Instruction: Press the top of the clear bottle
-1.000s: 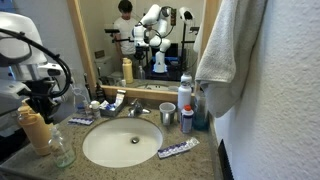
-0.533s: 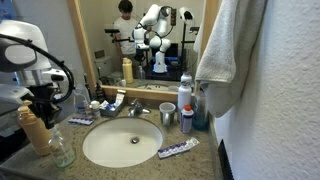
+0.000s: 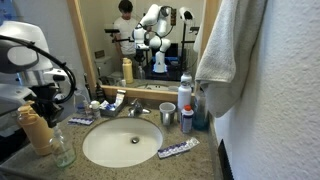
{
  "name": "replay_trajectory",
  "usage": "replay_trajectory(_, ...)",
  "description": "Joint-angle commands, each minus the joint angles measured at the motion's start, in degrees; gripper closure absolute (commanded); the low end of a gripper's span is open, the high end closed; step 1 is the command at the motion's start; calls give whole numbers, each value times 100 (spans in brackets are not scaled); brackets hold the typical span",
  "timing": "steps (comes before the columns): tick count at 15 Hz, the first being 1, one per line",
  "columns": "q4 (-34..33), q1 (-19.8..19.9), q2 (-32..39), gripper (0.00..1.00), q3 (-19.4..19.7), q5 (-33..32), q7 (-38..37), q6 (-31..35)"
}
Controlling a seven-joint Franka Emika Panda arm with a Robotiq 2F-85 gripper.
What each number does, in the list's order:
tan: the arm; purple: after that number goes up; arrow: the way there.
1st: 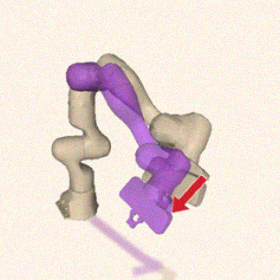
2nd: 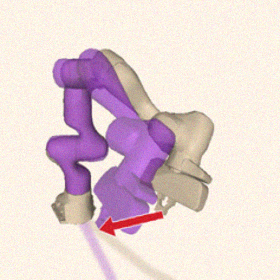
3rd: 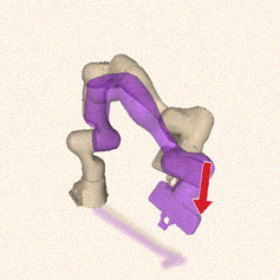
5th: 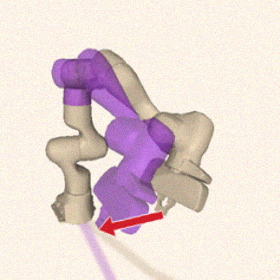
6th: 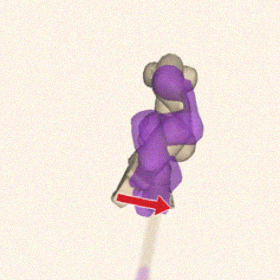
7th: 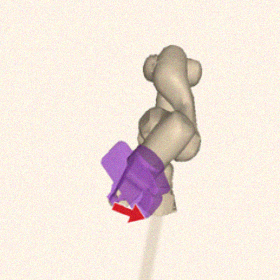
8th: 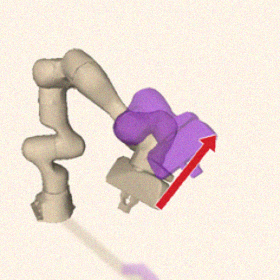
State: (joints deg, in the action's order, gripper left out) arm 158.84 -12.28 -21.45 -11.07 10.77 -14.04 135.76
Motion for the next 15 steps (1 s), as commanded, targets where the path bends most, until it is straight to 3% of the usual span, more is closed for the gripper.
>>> replay_trajectory(1, -6, 1, 87, 100, 36, 133, 73, 28)
replay_trajectory(10, -4, -26, 230, 100, 111, 432, 152, -92)
replay_trajectory(15, -8, 111, 300, 100, -40, 74, -132, -123)
